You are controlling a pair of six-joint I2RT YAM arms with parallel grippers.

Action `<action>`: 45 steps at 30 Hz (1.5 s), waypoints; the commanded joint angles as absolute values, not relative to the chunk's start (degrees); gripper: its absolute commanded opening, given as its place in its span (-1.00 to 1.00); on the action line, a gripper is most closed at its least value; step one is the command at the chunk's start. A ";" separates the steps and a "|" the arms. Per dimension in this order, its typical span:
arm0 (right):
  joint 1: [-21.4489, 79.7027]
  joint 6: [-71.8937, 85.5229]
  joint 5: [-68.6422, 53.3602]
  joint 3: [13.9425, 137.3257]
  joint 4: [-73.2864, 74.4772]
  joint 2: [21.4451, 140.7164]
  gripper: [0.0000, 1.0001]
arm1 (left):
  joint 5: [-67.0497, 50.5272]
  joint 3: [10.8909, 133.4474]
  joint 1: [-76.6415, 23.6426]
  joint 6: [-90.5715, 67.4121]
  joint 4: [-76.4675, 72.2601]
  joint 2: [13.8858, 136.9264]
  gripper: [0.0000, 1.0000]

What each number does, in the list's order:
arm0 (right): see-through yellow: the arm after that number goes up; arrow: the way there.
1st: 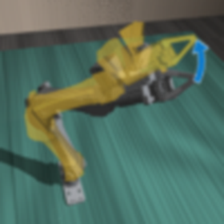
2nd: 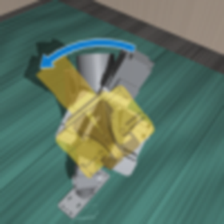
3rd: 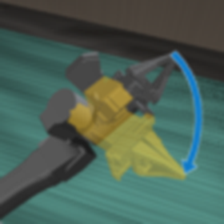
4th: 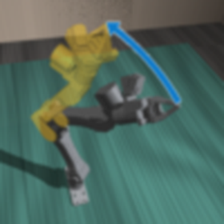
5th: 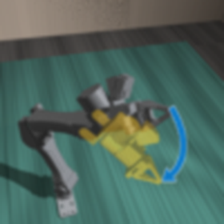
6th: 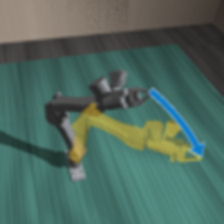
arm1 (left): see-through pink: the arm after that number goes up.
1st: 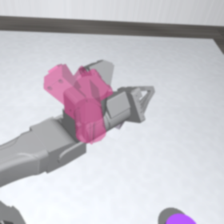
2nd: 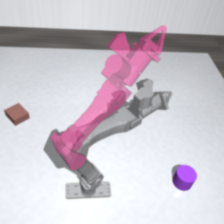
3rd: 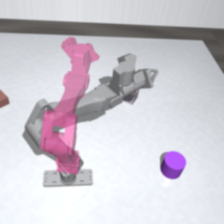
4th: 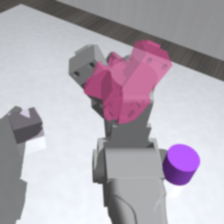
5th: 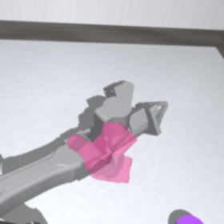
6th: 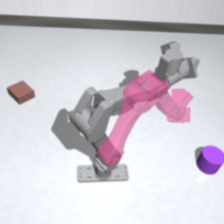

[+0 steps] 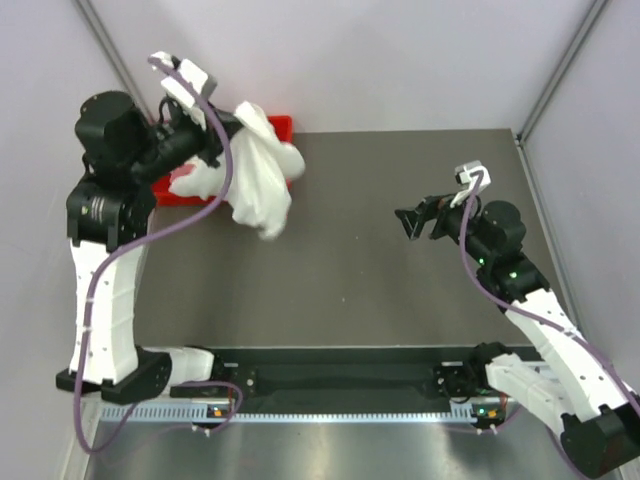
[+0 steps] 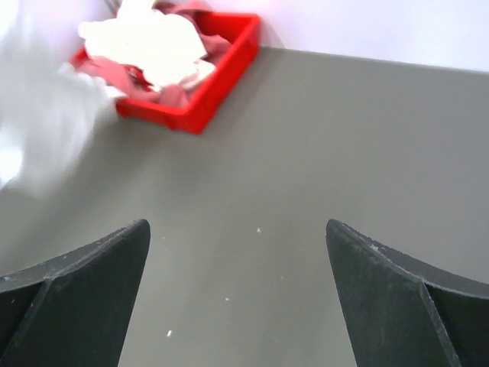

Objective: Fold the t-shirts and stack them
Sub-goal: Move the tshirt to the center of the board, then flatten the tshirt out

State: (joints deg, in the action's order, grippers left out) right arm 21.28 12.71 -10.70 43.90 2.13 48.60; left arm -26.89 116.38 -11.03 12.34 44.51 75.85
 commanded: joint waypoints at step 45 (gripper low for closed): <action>23.56 16.79 -7.90 71.46 14.94 102.39 0.54 | -12.83 76.38 6.15 10.46 20.48 105.20 0.34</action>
State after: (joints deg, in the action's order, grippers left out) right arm 22.74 16.19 -6.72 69.54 15.92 101.82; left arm -7.25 73.36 6.24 12.91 21.80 104.86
